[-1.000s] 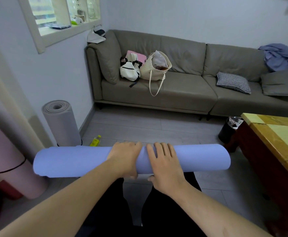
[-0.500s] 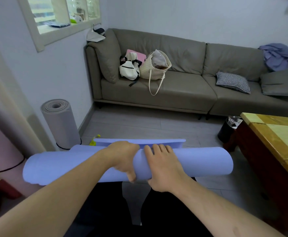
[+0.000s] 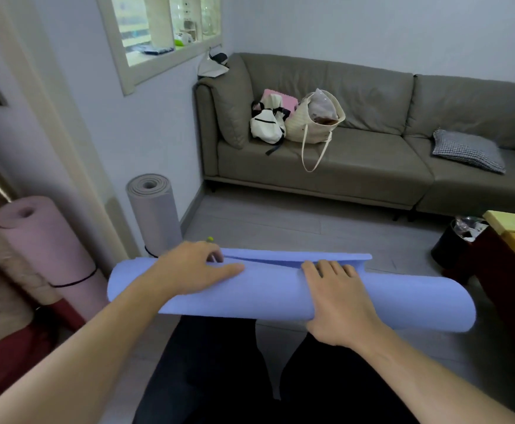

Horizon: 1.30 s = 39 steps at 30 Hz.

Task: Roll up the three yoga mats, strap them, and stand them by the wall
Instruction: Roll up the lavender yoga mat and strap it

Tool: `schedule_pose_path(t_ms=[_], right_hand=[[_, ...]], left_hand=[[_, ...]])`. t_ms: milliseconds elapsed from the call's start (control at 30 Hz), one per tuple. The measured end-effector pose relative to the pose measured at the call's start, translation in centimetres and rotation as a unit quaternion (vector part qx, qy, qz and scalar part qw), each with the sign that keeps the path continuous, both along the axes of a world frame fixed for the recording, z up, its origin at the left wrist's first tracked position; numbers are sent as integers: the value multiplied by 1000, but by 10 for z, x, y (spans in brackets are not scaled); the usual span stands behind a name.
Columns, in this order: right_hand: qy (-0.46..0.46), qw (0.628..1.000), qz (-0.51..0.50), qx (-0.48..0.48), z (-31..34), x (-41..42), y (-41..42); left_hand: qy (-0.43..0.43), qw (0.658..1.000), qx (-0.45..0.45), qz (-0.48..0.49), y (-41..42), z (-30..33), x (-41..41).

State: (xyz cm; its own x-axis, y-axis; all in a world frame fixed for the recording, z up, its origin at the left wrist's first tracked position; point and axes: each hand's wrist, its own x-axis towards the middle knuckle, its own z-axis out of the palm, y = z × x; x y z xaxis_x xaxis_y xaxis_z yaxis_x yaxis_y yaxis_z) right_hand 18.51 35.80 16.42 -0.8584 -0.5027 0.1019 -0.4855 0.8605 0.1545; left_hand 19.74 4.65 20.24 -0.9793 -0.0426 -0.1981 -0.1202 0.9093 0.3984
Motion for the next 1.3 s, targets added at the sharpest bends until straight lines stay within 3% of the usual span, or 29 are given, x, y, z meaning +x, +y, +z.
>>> schedule_pose_path(t_ms=[133, 267, 367, 500, 633, 733, 800, 900, 1067, 1233, 1300], right_hand=[[1, 1000, -2, -3, -1, 1, -6], [11, 1000, 6, -11, 0, 4, -12], [2, 1000, 0, 1, 3, 4, -14], [-61, 996, -13, 69, 20, 6, -23], [-212, 973, -32, 84, 54, -11, -35], [-369, 927, -38, 56, 67, -36, -54], [-408, 911, -22, 55, 65, -42, -67], [-374, 926, -4, 45, 61, -33, -73], [-222, 972, 4, 69, 58, 8, -70], [-128, 989, -16, 73, 48, 28, -63], [-139, 988, -13, 72, 47, 31, -61]], left_hand=[[68, 979, 37, 191, -78, -9, 28], [49, 913, 294, 278, -96, -22, 48], [19, 864, 431, 258, -107, -21, 59], [3, 851, 467, 241, -114, -31, 64], [25, 852, 482, 203, -115, -35, 63], [26, 851, 493, 177, -115, -42, 68], [37, 848, 502, 167, -111, -47, 71], [64, 833, 523, 167, -106, -46, 73], [128, 802, 552, 188, -86, -40, 76], [134, 815, 528, 199, -68, -46, 71], [107, 830, 502, 219, -69, -50, 70]])
